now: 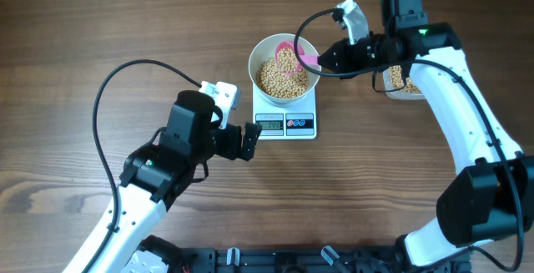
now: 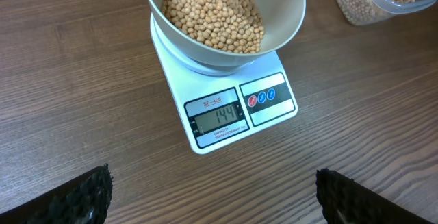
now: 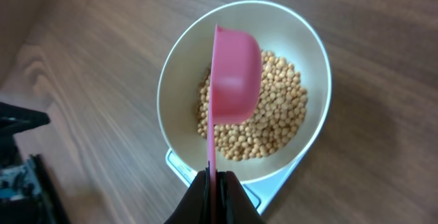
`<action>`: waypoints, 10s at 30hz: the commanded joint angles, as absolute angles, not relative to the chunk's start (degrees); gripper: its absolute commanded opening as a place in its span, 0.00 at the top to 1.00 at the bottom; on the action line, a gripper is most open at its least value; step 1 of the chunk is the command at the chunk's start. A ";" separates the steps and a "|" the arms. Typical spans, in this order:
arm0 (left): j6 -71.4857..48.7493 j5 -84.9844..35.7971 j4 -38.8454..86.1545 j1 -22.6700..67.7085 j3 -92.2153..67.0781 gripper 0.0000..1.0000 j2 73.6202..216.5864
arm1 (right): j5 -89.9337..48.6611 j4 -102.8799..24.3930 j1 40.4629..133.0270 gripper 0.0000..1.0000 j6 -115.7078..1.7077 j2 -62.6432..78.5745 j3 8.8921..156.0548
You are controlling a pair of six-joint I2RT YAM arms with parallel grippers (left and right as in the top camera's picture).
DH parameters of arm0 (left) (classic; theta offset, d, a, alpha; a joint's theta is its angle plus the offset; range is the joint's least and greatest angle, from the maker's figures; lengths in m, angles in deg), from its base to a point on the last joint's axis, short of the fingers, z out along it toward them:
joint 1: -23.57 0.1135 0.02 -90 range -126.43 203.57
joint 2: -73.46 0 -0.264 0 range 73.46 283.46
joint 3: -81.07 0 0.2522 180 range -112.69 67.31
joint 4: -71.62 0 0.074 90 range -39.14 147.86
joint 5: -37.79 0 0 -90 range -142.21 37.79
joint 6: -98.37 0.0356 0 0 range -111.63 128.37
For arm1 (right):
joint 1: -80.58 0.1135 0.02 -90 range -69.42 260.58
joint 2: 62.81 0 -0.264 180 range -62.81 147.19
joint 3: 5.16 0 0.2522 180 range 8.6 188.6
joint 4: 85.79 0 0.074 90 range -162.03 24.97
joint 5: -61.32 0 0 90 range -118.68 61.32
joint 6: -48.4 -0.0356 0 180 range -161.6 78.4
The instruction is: Scoop item into bowl and weigh 150g on scale
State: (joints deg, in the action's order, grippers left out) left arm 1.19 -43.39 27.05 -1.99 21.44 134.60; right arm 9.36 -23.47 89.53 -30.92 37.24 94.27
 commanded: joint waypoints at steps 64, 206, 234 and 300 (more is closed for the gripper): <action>1.91 -43.15 27.21 -2.04 21.66 0.00 133.88 | 5.36 -26.82 90.32 0.96 -17.59 35.98 95.60; 1.91 -43.15 27.21 -2.04 21.66 0.00 133.88 | -8.87 -19.58 51.26 0.00 -37.70 21.86 95.01; 1.91 -43.13 27.21 -2.04 21.66 0.00 133.88 | -9.30 -29.09 51.26 0.00 -38.77 21.94 94.94; 1.91 -43.15 27.21 -2.04 21.66 0.00 133.88 | -15.36 -59.08 73.97 0.00 -31.82 -17.20 55.69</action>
